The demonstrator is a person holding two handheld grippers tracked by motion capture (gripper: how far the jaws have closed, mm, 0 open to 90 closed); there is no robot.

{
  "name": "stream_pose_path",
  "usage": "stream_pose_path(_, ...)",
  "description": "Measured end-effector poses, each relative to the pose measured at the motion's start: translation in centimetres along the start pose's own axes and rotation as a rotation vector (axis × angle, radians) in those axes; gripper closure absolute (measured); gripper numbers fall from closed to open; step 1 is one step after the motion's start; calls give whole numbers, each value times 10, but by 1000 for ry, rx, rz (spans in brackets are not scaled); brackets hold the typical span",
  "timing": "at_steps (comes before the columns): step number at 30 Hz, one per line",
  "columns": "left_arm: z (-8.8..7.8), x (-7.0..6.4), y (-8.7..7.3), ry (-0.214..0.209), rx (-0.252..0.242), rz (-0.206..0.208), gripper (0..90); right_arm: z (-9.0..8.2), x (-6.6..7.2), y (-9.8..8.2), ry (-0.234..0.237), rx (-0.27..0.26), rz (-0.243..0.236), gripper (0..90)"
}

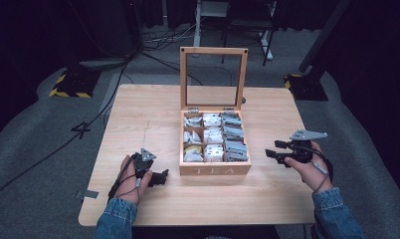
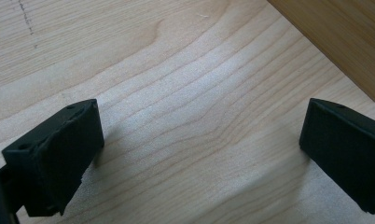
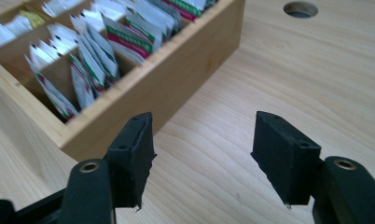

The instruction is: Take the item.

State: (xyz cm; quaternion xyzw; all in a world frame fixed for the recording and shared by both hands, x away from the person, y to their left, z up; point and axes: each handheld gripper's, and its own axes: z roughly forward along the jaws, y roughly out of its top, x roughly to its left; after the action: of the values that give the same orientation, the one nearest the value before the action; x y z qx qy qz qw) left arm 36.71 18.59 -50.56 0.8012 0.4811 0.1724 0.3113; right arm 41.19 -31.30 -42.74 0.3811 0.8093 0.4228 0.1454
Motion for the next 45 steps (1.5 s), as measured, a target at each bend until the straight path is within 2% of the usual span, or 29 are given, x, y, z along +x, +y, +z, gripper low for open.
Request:
stream_pose_path(7,0,0,0,0,0,0,1,-6,12,13,25,-21,-3,418)
stream_pose_path(10,0,0,0,0,0,0,0,-9,20,25,41,-34,-15,427)
stream_pose_path(13,0,0,0,0,0,0,1,-11,20,34,56,-33,-16,435)
stream_pose_path(16,0,0,0,0,0,0,1,-11,21,46,47,-45,-8,452)
stream_pose_path(22,0,0,0,0,0,0,1,-6,29,60,82,-66,-16,463)
stream_pose_path(26,0,0,0,-4,0,3,0,5,45,73,121,-63,-41,487)
stream_pose_path(38,0,1,0,-10,1,7,1,14,74,88,185,-98,-66,496)
stream_pose_path(45,0,2,1,-16,5,18,0,24,88,88,214,-88,-90,506)
